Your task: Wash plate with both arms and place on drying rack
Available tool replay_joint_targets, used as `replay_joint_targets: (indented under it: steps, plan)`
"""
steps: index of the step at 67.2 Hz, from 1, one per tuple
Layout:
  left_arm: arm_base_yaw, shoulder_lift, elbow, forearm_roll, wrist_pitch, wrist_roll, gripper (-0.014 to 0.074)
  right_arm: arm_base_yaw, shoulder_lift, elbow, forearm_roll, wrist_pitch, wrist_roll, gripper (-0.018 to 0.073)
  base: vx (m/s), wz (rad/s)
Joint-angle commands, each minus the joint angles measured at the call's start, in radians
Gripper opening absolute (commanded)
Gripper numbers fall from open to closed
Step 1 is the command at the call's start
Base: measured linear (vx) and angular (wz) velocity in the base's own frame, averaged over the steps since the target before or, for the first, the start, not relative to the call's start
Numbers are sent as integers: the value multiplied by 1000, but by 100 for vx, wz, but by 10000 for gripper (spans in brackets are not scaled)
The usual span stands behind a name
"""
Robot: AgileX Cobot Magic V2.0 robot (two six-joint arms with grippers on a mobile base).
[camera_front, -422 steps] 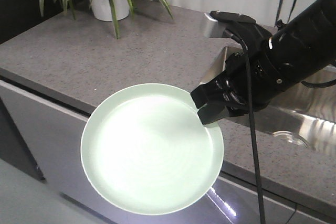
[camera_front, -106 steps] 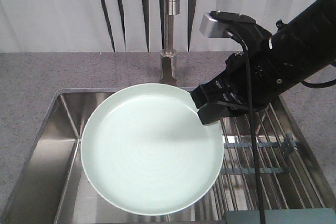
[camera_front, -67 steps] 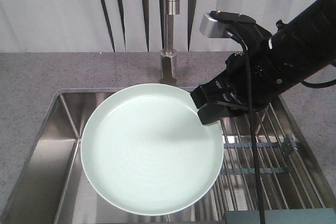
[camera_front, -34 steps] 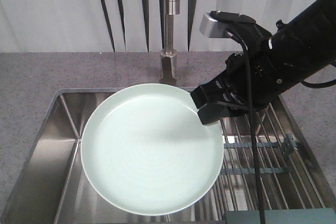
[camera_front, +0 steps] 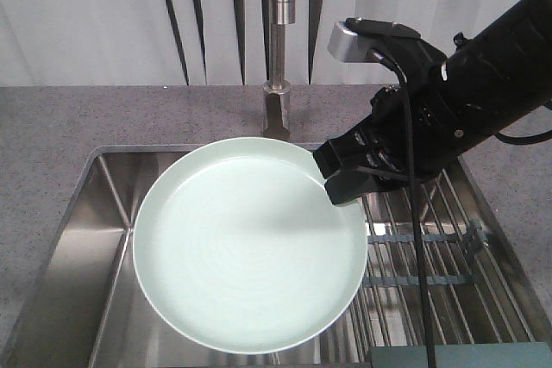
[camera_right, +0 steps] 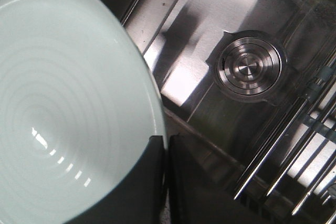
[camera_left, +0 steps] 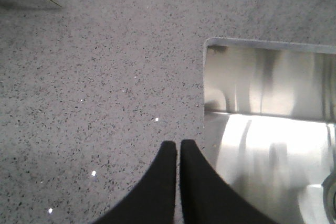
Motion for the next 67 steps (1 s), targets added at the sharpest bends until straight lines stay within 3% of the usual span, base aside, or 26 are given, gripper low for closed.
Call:
replay_joint_targets:
  steps: [1,16,29,37,54,67]
  plan:
    - [-5,35,-58,-9,-58,25,103,-1,-39,-26,28,25,-8,-4,0,0]
    - [-5,110,-167,-23,35,137,403,-1,-39,-26,28,25,-8,-4,0,0]
    - [-5,177,-256,-163,91,340,589,-1,-39,-26,28,25,-8,-4,0,0]
    - [-5,227,-302,-316,124,559,609,-1,-39,-26,28,25,-8,-4,0,0]
    - [-5,343,-370,-741,198,1029,606,-1,-39,-26,28,25,-8,-4,0,0]
    - [-6,437,-428,-922,250,1258,606,-1,-39,-26,28,25,-8,-4,0,0]
